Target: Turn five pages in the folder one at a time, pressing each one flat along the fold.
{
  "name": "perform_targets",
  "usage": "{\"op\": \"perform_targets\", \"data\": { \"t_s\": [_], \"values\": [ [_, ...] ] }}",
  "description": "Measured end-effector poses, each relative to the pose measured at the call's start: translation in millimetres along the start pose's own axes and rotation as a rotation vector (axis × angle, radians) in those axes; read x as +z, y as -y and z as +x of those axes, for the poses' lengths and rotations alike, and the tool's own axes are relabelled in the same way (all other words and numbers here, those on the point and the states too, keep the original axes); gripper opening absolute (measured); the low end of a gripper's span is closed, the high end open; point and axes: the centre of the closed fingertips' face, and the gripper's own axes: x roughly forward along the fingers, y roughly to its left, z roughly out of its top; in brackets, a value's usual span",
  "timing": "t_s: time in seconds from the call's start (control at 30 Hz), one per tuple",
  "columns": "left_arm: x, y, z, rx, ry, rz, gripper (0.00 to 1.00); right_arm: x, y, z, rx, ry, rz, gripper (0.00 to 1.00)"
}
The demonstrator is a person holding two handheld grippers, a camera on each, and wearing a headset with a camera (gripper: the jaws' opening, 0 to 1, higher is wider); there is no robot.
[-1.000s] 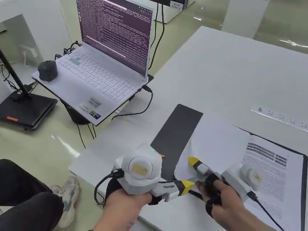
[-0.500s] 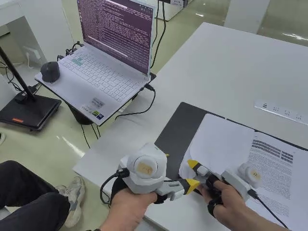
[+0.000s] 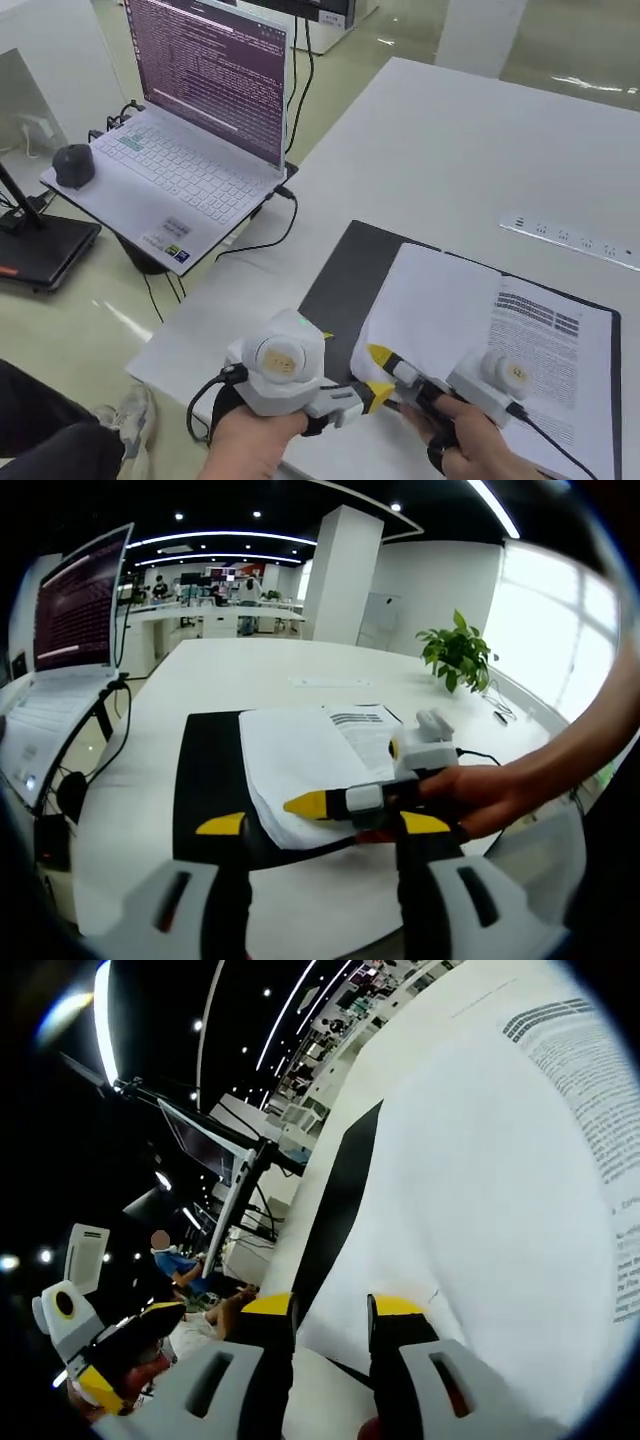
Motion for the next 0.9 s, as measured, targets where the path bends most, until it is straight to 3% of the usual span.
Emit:
{"op": "perform_targets", "data": {
  "t_s": [0.2, 0.6, 0.83, 0.9],
  "values": [
    [-11.0, -3.7, 7.5, -0.005, -0.023, -0.007, 0.54, -5.0, 2.8, -20.1, 0.000, -0.039, -0.077, 0.26],
    [-17.5, -10.7, 27.2, -0.013, -0.043, -0.015, 0.42, 7.9, 11.4, -56.1, -0.021, 0.007, -0.079, 0.29],
    [-21.6, -21.4, 51.0, 0.001, -0.069, -0.021, 0.27, 9.9, 22.8, -72.9, -0.044, 0.011, -0.085, 0.27],
    [-26.1, -28.3, 58.0, 0.019, -0.077, -0.073, 0.21, 11.5, 26.8, -77.9, -0.051, 0.013, -0.083, 0.27]
  ]
}}
